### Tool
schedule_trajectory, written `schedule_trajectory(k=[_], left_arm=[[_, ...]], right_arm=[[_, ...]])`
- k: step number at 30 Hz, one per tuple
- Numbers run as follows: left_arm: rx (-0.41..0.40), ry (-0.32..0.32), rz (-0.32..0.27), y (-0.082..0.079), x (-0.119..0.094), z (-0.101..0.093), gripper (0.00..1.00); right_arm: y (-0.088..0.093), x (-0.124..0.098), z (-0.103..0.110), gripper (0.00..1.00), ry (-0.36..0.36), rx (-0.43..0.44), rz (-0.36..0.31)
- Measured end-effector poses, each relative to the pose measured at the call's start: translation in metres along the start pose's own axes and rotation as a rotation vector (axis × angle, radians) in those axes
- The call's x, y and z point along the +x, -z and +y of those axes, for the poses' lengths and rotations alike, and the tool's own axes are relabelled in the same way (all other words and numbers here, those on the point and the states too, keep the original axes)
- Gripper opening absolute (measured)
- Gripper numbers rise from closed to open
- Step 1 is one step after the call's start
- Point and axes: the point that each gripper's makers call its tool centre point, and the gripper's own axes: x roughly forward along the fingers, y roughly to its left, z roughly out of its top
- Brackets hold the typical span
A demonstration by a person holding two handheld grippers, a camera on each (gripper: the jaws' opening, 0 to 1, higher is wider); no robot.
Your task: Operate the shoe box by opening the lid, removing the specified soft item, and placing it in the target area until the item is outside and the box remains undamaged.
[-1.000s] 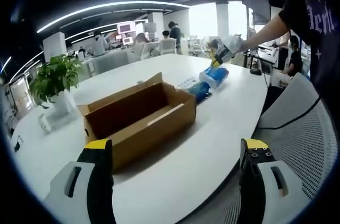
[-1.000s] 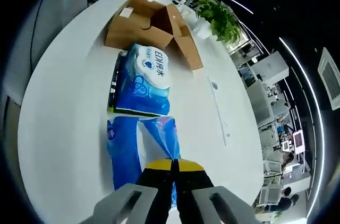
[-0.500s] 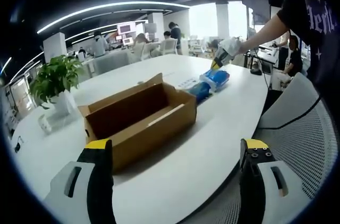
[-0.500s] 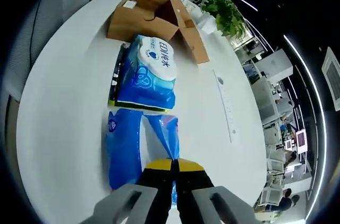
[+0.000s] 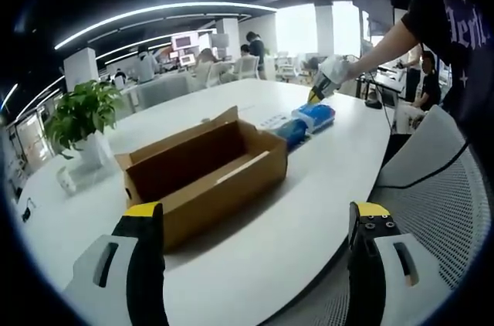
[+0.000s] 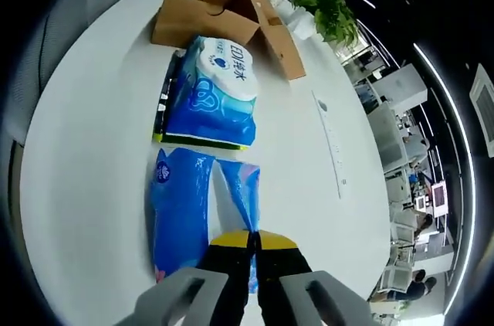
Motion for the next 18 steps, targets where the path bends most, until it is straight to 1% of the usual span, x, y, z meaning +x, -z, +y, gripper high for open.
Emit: schedule_trajectory(k=[5, 7, 8, 10, 12, 14, 15, 16, 17, 18], left_arm=[[-0.001, 0.000, -0.004, -0.001, 0.000, 0.000, 0.99], [-0.001, 0.000, -0.006, -0.001, 0.000, 0.001, 0.99], [-0.002, 0.000, -0.008, -0.001, -0.001, 0.001, 0.99], [-0.002, 0.000, -0.011, -0.002, -0.001, 0.001, 0.99], [-0.002, 0.001, -0.011, -0.001, -0.001, 0.001, 0.99], [0.000, 0.002, -0.015, -0.002, -0.001, 0.001, 0.99], [0.000, 0.003, -0.016, -0.002, -0.001, 0.001, 0.99], [-0.001, 0.003, -0.018, -0.002, -0.001, 0.001, 0.99], [-0.002, 0.004, -0.019, -0.003, -0.001, 0.000, 0.99], [-0.003, 0.005, -0.021, -0.003, -0.001, 0.000, 0.99]], right_arm=[[0.000, -0.002, -0.002, 0.00, 0.012, 0.037, 0.004], [0.000, -0.004, -0.003, 0.03, 0.021, 0.063, 0.005], [0.001, -0.006, -0.002, 0.05, 0.021, 0.100, 0.002], [0.001, -0.008, -0.001, 0.06, 0.028, 0.099, 0.007], [0.003, -0.010, 0.004, 0.10, 0.019, 0.159, 0.016], [0.005, -0.012, 0.004, 0.11, 0.029, 0.150, 0.029], [0.006, -0.013, 0.005, 0.11, 0.034, 0.169, 0.034], [0.006, -0.014, 0.006, 0.12, 0.037, 0.211, 0.029], [0.007, -0.016, 0.004, 0.14, 0.047, 0.236, 0.029], [0.009, -0.018, 0.004, 0.15, 0.049, 0.246, 0.034]])
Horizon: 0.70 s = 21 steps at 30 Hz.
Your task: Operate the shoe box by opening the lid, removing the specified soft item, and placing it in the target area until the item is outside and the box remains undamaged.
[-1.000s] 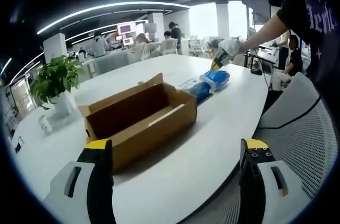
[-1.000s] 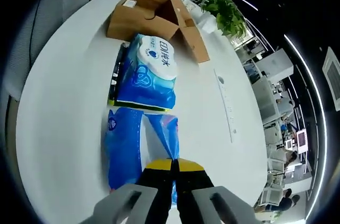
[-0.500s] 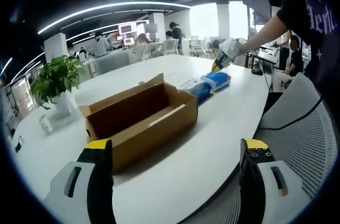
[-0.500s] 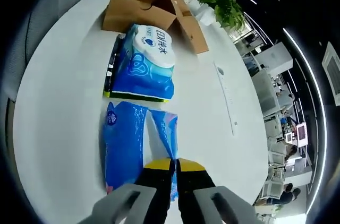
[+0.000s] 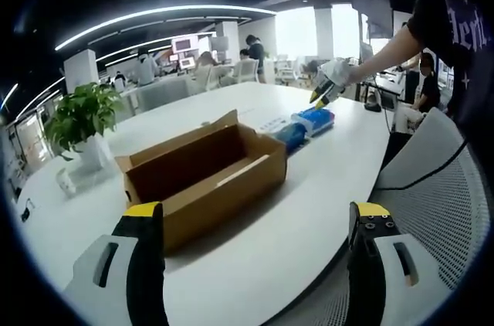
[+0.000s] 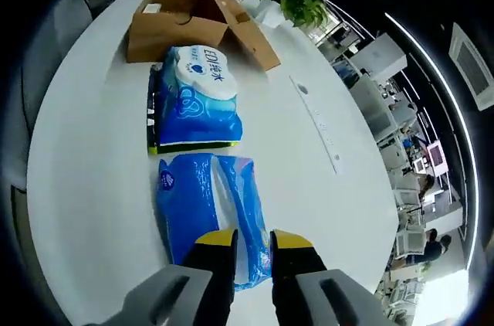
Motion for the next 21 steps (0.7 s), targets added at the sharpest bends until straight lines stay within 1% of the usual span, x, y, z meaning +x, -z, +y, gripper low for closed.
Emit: schedule_trajectory(k=[1, 3, 5, 9, 10, 12, 13, 15, 21], left_arm=[[-0.001, 0.000, -0.002, 0.000, 0.000, 0.000, 0.99], [-0.003, 0.000, -0.005, -0.001, -0.001, 0.000, 0.99], [-0.007, 0.001, -0.008, -0.001, -0.001, 0.000, 0.99], [-0.006, 0.002, -0.012, -0.001, -0.001, 0.000, 0.99], [-0.007, 0.002, -0.014, -0.002, -0.001, 0.000, 0.99], [-0.015, -0.001, -0.021, -0.002, -0.002, 0.002, 0.99], [-0.019, -0.002, -0.023, -0.003, -0.002, 0.002, 0.99], [-0.022, -0.004, -0.027, -0.003, -0.003, 0.002, 0.99], [-0.028, 0.004, -0.030, -0.004, -0.003, 0.001, 0.99]], right_arm=[[0.003, -0.002, -0.001, 0.17, 0.008, 0.031, 0.011], [0.003, -0.006, -0.006, 0.21, 0.031, 0.052, 0.008], [0.004, -0.011, -0.008, 0.25, 0.045, 0.122, -0.001], [0.006, -0.016, -0.005, 0.31, 0.042, 0.196, -0.013], [0.007, -0.018, -0.002, 0.34, 0.040, 0.233, -0.021], [0.010, -0.020, 0.004, 0.40, 0.028, 0.266, -0.032], [0.012, -0.021, 0.006, 0.42, 0.026, 0.276, -0.030], [0.017, -0.021, 0.012, 0.42, 0.021, 0.276, -0.014], [0.035, -0.018, 0.028, 0.44, 0.016, 0.322, 0.034]])
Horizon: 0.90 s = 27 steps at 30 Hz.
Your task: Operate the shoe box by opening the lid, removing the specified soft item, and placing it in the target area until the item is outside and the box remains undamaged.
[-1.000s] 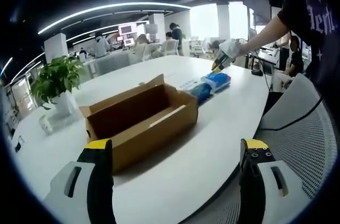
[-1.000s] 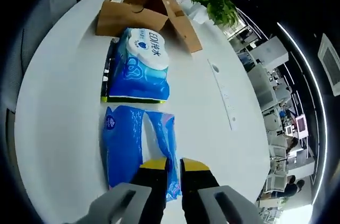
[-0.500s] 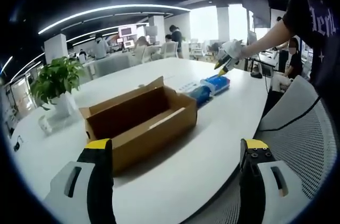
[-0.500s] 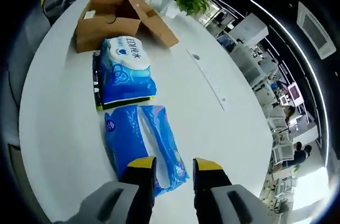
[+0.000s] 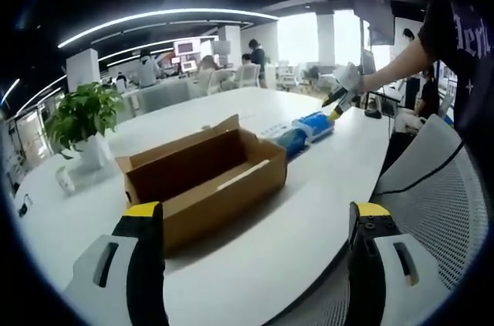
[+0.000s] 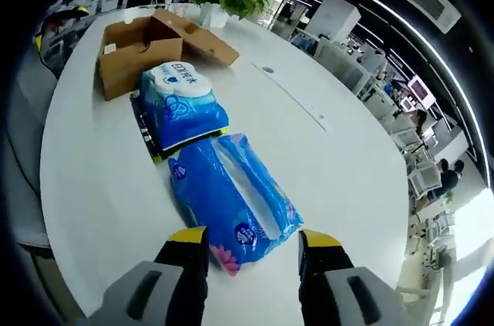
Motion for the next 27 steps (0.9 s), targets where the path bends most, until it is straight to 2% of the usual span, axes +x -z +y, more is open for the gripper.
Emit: schedule_trajectory(k=[3, 6, 12, 16, 27], left_arm=[[-0.014, 0.002, -0.002, 0.000, 0.000, 0.001, 0.99], [-0.005, 0.007, 0.006, 0.001, 0.001, -0.001, 0.99], [-0.008, 0.003, 0.006, 0.002, 0.002, 0.000, 0.99], [-0.008, -0.003, 0.009, 0.002, 0.002, 0.000, 0.99], [-0.003, -0.015, 0.019, 0.003, 0.002, 0.002, 0.98]], right_arm=[[0.007, 0.004, 0.007, 0.45, -0.018, 0.038, 0.010], [0.016, 0.010, 0.012, 0.43, -0.027, 0.024, 0.037], [0.024, 0.019, 0.011, 0.42, -0.029, 0.025, 0.046], [0.023, 0.021, 0.006, 0.38, -0.026, 0.025, 0.044], [0.017, 0.025, 0.003, 0.40, -0.026, 0.026, 0.034]])
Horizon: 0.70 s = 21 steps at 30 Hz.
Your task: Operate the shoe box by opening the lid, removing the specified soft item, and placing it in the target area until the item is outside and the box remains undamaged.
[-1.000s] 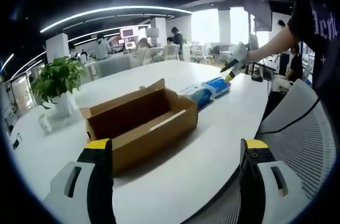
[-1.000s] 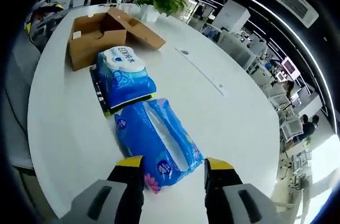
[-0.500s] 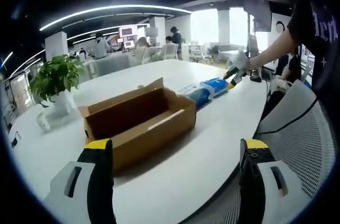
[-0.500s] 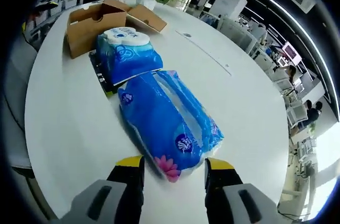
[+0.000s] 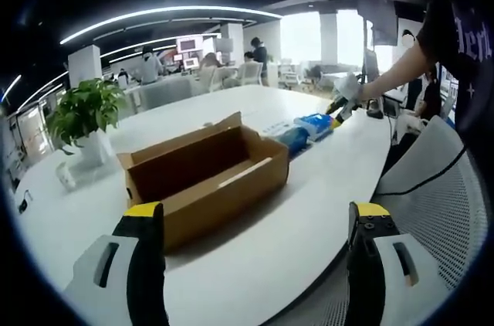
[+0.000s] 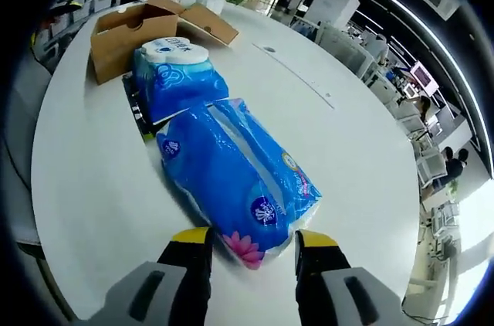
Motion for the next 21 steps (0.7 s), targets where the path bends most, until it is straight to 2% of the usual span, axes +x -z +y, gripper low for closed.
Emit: schedule_trajectory(k=[10, 18, 21], left_arm=[[0.002, -0.003, 0.002, 0.000, 0.000, 0.001, 0.98], [0.010, -0.008, -0.001, 0.000, -0.001, 0.002, 0.99], [0.014, -0.011, 0.004, 0.001, -0.001, 0.002, 0.99]], right_arm=[[-0.003, -0.004, 0.000, 0.41, 0.006, 0.003, -0.017], [0.000, -0.012, 0.006, 0.49, 0.003, 0.018, -0.019], [-0.006, -0.020, 0.010, 0.54, -0.017, 0.040, -0.046]])
